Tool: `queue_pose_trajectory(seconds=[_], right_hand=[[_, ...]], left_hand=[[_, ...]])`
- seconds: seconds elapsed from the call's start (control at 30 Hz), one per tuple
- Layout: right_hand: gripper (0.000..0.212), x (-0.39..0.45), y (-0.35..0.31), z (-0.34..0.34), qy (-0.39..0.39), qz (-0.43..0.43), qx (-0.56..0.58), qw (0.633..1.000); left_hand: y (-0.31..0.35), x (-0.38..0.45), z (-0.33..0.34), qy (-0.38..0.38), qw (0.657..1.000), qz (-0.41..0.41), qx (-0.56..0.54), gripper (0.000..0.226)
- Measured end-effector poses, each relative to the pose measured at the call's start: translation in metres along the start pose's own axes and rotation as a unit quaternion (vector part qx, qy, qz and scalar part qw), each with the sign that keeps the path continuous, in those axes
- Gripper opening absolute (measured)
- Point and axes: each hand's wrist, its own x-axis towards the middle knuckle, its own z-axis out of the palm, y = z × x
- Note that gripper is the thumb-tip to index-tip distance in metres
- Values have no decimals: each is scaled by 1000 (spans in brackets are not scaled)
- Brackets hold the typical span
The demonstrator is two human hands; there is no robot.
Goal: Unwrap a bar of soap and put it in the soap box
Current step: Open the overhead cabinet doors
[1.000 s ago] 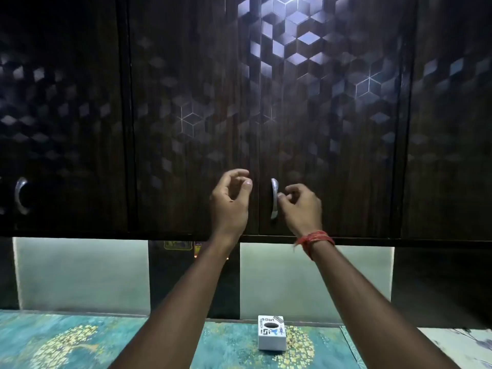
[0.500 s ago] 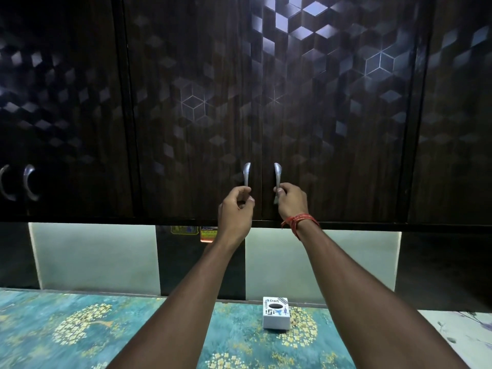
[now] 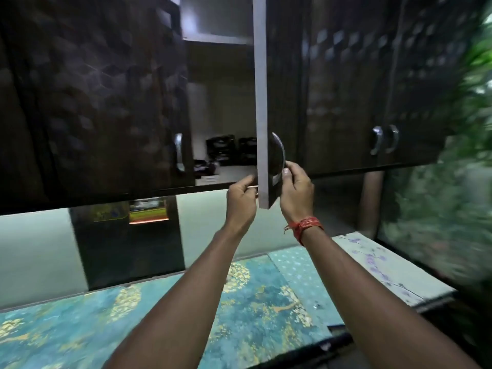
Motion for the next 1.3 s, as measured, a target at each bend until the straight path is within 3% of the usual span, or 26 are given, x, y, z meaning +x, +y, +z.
queue_pose_trajectory(seconds=[0.1, 0.2, 0.4, 0.57, 0.73, 0.87, 1.0, 1.03, 1.13, 1.23, 1.3], right_hand=[[34, -4, 7, -55, 64, -26, -48, 996], [42, 2, 16, -107, 108, -57, -76, 990], [52, 38, 48, -185, 51, 24, -151, 987], [60, 74, 77, -225, -27, 72, -226, 971], [64, 101, 104, -240, -37, 68, -240, 968], [63, 101, 111, -233, 3, 52, -235, 971], [52, 90, 90, -201, 201, -85, -293, 931], [49, 89, 82, -184, 218, -124, -277, 928], [33, 87, 61, -116, 87, -173, -149, 970], [24, 84, 47, -51, -45, -73, -41, 996], [24, 83, 44, 2, -112, -16, 6, 994]], left_hand=[[6, -14, 49, -51, 998, 30, -7, 53], [16, -24, 96, -121, 987, 75, 72, 66], [19, -16, 185, -267, 921, 108, 263, 87], [10, 0, 237, -316, 888, 113, 314, 95], [8, 11, 267, -318, 884, 111, 324, 96], [3, 10, 267, -271, 904, 127, 305, 88], [8, 21, 243, -221, 957, 83, 170, 71], [9, 28, 231, -207, 966, 68, 139, 66], [7, 55, 176, -96, 984, 81, 124, 50], [3, 77, 105, 66, 981, 109, 147, 44], [-4, 87, 46, 185, 958, 135, 171, 38]])
